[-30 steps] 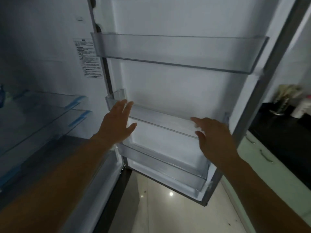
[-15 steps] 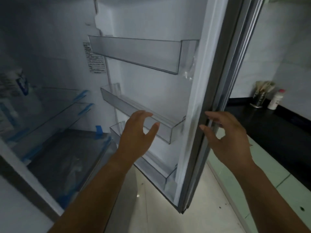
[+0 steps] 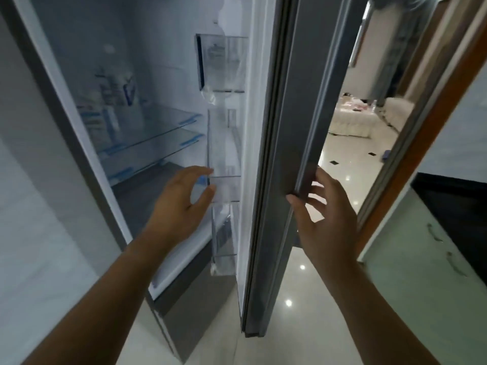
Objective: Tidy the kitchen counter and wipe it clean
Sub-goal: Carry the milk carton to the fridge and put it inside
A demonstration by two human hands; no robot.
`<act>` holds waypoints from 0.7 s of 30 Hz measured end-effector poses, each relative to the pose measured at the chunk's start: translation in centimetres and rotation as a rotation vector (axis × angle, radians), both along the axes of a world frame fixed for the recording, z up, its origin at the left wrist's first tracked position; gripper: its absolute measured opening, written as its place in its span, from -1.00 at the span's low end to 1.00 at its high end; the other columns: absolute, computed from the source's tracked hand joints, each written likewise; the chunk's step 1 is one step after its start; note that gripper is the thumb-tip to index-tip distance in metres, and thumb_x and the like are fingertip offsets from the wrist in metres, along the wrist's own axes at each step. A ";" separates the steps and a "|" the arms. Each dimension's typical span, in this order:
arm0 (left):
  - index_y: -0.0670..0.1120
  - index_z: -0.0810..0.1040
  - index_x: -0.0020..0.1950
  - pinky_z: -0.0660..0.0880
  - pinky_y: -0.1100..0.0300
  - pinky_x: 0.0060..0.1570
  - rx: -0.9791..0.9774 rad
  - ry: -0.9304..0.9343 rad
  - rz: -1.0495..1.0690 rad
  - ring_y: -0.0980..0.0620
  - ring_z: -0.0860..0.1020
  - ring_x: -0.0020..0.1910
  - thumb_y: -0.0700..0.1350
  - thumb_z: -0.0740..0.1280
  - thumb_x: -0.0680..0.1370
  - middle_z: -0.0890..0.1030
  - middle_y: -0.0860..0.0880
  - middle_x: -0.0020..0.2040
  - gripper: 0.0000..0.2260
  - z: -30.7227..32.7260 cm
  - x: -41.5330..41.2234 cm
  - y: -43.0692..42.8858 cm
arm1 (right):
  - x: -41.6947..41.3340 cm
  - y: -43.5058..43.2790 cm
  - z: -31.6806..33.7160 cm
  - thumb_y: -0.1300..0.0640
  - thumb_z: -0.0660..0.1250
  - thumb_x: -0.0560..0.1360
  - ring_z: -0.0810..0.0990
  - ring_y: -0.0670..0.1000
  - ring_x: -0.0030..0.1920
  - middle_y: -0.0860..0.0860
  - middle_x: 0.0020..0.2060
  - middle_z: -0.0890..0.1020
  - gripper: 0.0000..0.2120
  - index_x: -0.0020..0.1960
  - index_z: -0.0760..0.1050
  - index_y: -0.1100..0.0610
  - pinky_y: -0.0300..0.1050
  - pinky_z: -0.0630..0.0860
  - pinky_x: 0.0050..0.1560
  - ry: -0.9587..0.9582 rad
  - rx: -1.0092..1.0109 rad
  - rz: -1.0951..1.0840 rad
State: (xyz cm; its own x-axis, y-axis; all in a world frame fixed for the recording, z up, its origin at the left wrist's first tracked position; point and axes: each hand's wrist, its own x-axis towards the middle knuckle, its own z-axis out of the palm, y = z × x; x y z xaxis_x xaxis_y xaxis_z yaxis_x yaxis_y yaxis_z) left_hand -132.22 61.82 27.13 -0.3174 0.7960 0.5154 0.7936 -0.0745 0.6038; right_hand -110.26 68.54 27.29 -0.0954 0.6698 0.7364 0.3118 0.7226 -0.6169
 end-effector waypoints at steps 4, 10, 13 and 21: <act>0.01 0.33 0.41 0.34 0.14 0.24 -0.072 -0.008 0.185 0.07 0.40 0.24 0.08 0.21 0.55 0.43 0.04 0.28 -0.57 -0.6 0.2 -3.0 | -2.5 -0.6 -1.1 0.16 0.37 0.44 0.54 -0.05 0.18 0.13 0.22 0.55 -0.52 0.32 0.36 0.21 -0.37 0.48 0.10 -0.012 0.061 0.241; 0.01 0.35 0.38 0.34 0.21 0.18 -0.073 0.072 0.361 0.03 0.43 0.24 0.03 0.25 0.54 0.45 -0.03 0.33 -0.59 -0.9 -0.7 -6.7 | -7.6 -0.8 -1.7 0.22 0.32 0.49 0.38 0.09 0.36 0.19 0.35 0.39 -0.50 0.38 0.27 0.28 0.06 0.53 0.17 -0.090 0.130 0.550; 0.07 0.32 0.40 0.24 0.29 0.18 -0.073 0.085 0.443 0.14 0.35 0.26 0.10 0.20 0.54 0.41 0.02 0.37 -0.57 -0.2 -2.2 -7.9 | -10.6 -0.2 -1.3 0.15 0.26 0.51 0.31 0.15 0.41 0.21 0.41 0.30 -0.49 0.40 0.21 0.24 0.15 0.50 0.18 -0.142 0.127 0.648; 0.20 0.24 0.42 0.35 0.18 0.22 0.014 0.059 0.487 0.14 0.35 0.33 0.34 0.07 0.49 0.35 0.12 0.42 -0.48 1.9 -7.0 -8.0 | -18.3 3.5 -0.4 0.00 0.21 0.53 0.17 0.11 0.46 0.20 0.46 0.15 -0.46 0.45 0.17 0.11 0.10 0.37 0.33 -0.089 0.198 0.614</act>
